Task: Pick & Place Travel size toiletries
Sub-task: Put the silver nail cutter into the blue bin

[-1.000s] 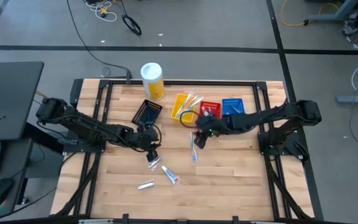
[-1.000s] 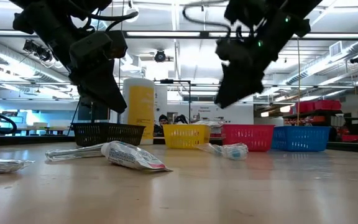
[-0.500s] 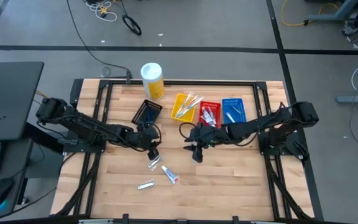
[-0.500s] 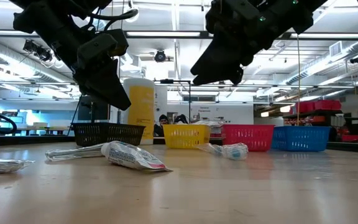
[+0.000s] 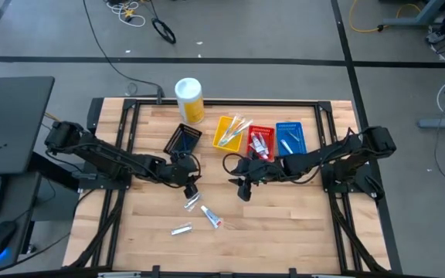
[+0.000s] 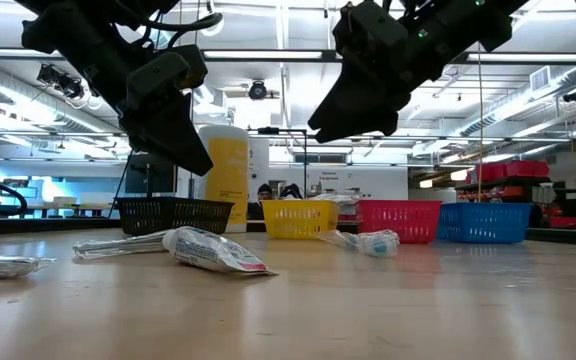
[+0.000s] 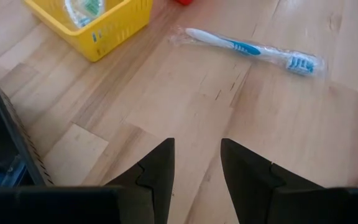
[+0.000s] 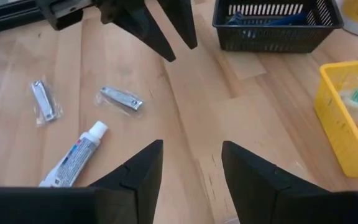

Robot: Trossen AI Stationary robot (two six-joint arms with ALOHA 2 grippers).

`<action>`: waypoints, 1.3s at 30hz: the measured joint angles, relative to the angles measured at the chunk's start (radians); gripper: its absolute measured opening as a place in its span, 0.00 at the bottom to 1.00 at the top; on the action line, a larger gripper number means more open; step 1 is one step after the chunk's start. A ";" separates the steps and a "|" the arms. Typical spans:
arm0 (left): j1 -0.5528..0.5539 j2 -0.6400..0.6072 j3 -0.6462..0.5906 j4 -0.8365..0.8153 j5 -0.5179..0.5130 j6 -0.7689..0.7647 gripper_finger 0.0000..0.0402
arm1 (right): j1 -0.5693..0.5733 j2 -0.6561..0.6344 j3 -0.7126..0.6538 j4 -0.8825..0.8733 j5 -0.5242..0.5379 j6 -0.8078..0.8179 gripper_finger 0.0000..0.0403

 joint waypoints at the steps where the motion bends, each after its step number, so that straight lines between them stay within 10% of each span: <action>1: 0.000 0.000 0.000 0.000 0.000 0.009 0.34 | 0.000 0.000 0.000 -0.002 0.000 0.000 0.43; 13: -0.022 0.020 0.000 -0.007 0.191 -0.175 0.34 | 0.000 0.000 0.000 -0.039 -0.001 -0.001 0.43; 28: -0.169 0.063 0.000 -0.072 0.233 -0.343 0.34 | 0.000 0.000 0.000 -0.050 -0.002 -0.025 0.43; 39: -0.165 0.065 0.000 -0.017 0.161 -0.199 0.36 | 0.000 0.000 0.000 -0.050 -0.002 -0.062 0.43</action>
